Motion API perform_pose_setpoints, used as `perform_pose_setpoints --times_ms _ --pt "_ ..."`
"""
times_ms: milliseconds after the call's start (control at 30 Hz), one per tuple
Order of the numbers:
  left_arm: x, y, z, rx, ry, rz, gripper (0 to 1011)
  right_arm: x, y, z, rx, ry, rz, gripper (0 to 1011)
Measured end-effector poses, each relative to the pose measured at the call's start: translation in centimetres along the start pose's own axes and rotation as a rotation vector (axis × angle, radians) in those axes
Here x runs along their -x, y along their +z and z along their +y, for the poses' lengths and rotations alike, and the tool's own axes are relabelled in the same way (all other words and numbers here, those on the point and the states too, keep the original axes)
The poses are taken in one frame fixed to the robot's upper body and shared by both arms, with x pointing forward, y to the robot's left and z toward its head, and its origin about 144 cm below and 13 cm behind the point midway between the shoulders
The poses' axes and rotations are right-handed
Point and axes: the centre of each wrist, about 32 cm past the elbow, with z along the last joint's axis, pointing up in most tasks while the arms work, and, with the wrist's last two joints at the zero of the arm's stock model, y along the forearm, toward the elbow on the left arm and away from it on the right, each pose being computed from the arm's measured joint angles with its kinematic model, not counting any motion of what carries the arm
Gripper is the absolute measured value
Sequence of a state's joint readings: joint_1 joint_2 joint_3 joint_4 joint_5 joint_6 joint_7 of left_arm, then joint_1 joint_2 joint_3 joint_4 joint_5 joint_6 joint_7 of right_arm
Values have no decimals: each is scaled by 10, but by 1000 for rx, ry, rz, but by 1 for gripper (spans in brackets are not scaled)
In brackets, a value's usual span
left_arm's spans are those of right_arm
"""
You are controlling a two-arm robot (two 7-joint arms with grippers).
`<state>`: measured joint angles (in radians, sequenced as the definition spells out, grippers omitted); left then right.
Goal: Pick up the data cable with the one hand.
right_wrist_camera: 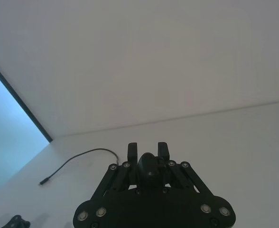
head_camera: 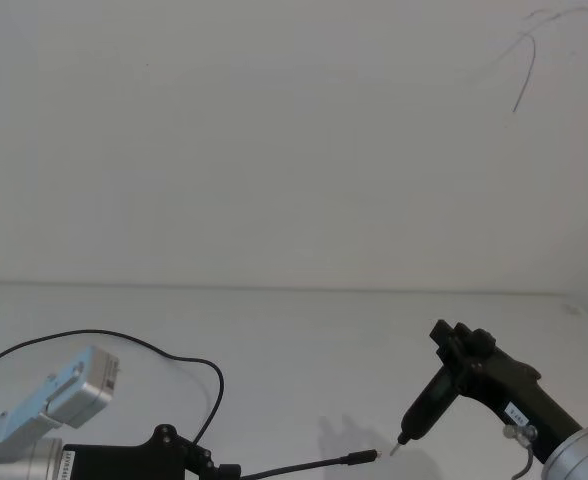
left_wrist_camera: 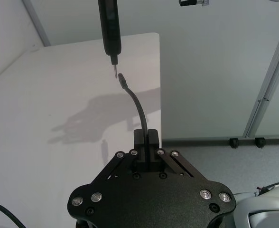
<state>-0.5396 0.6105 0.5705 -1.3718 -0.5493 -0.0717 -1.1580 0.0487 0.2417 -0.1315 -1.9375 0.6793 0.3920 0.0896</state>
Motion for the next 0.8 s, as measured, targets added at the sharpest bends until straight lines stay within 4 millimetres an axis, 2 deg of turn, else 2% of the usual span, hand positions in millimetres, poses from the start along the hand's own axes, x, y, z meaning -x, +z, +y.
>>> perform_pose_setpoints --times_ms 800 --pt "0 0 0 0 0 0 48 -3 1 -4 -1 30 49 251"
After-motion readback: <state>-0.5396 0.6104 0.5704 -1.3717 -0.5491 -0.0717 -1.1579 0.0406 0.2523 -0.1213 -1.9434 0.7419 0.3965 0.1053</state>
